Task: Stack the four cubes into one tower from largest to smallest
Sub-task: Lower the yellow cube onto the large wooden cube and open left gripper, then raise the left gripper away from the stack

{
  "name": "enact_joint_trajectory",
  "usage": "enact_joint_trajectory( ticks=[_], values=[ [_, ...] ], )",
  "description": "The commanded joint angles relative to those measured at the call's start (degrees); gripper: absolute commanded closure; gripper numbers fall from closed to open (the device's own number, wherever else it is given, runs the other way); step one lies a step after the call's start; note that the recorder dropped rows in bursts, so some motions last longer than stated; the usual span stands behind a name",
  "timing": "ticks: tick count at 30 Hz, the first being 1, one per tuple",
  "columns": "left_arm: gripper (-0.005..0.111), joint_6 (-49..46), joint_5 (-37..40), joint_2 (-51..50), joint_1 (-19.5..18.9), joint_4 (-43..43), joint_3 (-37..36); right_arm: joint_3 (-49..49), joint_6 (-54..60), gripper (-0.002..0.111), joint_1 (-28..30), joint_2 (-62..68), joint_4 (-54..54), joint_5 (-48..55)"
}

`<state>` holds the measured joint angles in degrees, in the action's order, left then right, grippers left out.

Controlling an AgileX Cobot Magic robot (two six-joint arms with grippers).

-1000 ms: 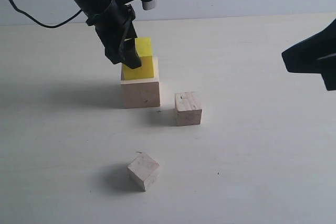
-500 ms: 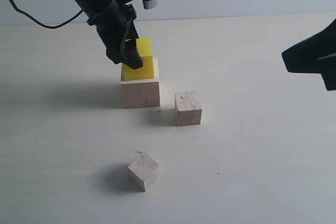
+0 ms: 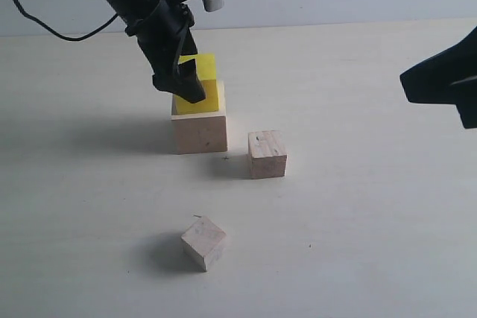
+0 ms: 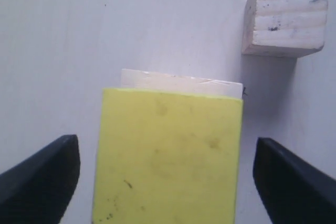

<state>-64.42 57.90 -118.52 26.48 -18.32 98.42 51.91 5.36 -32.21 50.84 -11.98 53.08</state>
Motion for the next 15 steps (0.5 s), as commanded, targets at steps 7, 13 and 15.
enact_joint_trajectory(
  ticks=[7, 13, 15],
  values=[
    [0.021, 0.4, -0.7, 2.8, 0.2, -0.3, -0.3, -0.1, 0.0, 0.108, 0.2, -0.2, 0.2, -0.3],
    [0.021, 0.4, -2.1, 6.6, 0.1, -0.3, -0.3, -0.1, 0.0, 0.108, 0.2, -0.2, 0.2, -0.3],
    [0.021, 0.4, -4.1, 8.3, 0.1, -0.3, -0.3, -0.1, 0.0, 0.108, 0.2, -0.2, 0.3, -0.7]
  ],
)
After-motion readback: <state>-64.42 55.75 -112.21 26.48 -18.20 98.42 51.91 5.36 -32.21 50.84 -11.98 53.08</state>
